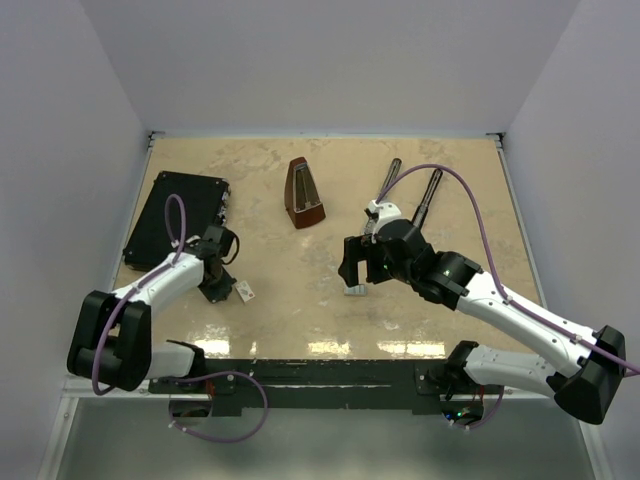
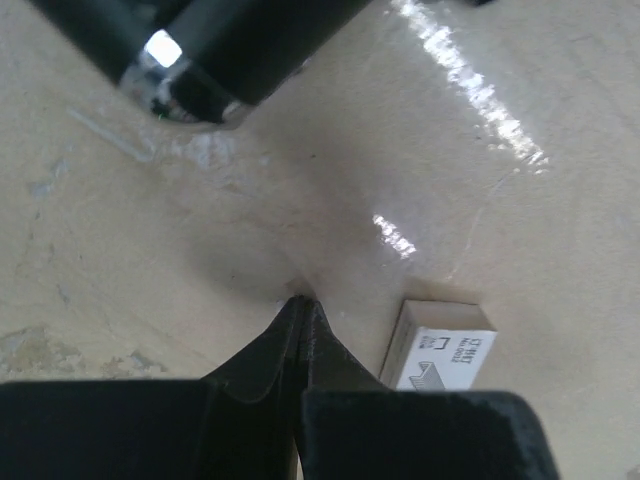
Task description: Unload the staples from the stapler
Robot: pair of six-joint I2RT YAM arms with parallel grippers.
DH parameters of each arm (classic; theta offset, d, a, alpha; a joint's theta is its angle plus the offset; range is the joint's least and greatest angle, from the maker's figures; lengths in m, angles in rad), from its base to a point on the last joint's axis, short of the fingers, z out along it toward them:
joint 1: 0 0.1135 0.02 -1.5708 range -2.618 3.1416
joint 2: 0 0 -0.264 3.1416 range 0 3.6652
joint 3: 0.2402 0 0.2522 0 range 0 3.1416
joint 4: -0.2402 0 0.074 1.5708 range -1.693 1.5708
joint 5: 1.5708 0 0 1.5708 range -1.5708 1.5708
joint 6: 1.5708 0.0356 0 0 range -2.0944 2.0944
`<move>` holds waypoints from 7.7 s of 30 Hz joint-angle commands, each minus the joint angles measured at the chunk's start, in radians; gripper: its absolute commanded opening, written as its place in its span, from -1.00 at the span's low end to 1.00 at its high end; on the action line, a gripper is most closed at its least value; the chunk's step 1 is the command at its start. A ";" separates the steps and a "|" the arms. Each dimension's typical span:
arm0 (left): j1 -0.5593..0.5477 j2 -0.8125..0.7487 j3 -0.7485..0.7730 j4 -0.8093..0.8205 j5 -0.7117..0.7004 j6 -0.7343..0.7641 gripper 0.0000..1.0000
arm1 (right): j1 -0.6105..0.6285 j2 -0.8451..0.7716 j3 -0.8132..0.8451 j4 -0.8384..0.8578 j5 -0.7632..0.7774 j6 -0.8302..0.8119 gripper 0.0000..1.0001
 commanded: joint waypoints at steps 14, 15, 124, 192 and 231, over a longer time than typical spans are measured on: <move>-0.129 -0.058 -0.131 0.150 0.172 -0.242 -1.00 | -0.003 0.024 0.017 0.045 -0.014 -0.001 0.96; -0.155 -0.040 -0.136 0.156 0.177 -0.254 -1.00 | -0.003 0.022 0.010 0.047 -0.011 0.001 0.96; 0.025 -0.054 -0.208 0.334 0.341 0.181 -1.00 | -0.127 0.393 -0.246 0.456 -0.206 0.192 0.33; 0.043 0.012 0.047 0.267 0.404 0.393 -0.68 | -0.003 0.650 0.141 0.267 -0.146 -0.404 0.38; -0.054 0.218 0.022 0.437 0.600 0.379 -1.00 | 0.068 0.694 0.044 0.387 -0.169 -0.309 0.11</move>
